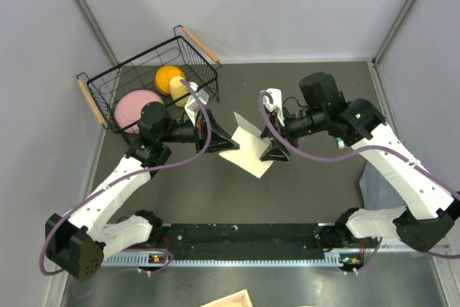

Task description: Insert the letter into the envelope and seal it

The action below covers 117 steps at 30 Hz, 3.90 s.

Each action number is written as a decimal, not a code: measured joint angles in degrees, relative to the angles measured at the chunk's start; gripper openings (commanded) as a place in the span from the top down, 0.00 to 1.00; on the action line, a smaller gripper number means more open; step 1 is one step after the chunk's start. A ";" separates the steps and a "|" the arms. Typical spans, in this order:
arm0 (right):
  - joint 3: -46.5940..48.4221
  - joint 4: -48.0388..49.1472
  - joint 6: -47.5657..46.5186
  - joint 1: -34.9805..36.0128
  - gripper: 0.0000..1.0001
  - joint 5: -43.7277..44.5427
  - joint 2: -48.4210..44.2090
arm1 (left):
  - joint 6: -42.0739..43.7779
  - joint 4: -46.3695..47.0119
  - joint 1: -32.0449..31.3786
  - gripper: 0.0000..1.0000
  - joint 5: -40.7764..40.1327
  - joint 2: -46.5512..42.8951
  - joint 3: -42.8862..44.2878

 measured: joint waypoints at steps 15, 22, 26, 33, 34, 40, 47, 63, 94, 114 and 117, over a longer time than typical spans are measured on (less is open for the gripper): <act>-0.37 1.07 1.51 1.14 0.35 0.48 -0.04 | 0.28 6.95 -1.36 1.00 5.11 -0.04 -0.63; -0.37 1.14 2.56 1.18 0.70 0.09 -0.04 | 3.72 6.25 -1.66 1.00 4.04 -0.35 -0.63; -0.37 1.16 2.64 1.18 0.81 -0.04 -0.04 | 6.69 4.50 -1.70 0.96 2.36 -0.83 -0.63; -0.37 1.25 3.08 1.18 1.00 1.40 -0.13 | 17.35 -7.93 -1.73 0.38 -1.09 -1.92 1.66; -0.37 1.25 3.08 1.18 1.00 1.68 -0.15 | 19.61 -11.47 -1.73 0.35 -2.10 -2.32 2.56; -0.52 1.40 2.97 1.18 1.00 2.62 -1.05 | 34.40 -27.98 -1.53 0.23 -10.84 -6.93 7.17; -0.85 1.44 2.36 1.31 1.00 1.29 -2.01 | 43.71 -34.12 -1.99 0.21 -11.39 -5.53 12.74; -0.85 1.57 1.33 3.54 0.65 2.23 -3.48 | 44.02 -34.23 -6.78 1.00 -8.15 -0.87 13.68; 3.28 14.10 11.10 8.04 0.74 5.97 0.22 | 35.23 -27.71 -7.74 1.00 -7.54 -1.01 9.62; 3.96 14.95 12.63 8.70 1.00 5.73 1.68 | 34.32 -27.69 -8.39 1.00 -8.26 -0.26 9.53; 3.93 14.97 12.52 8.68 0.97 5.81 1.79 | 34.25 -27.80 -8.37 1.00 -8.44 -0.26 9.51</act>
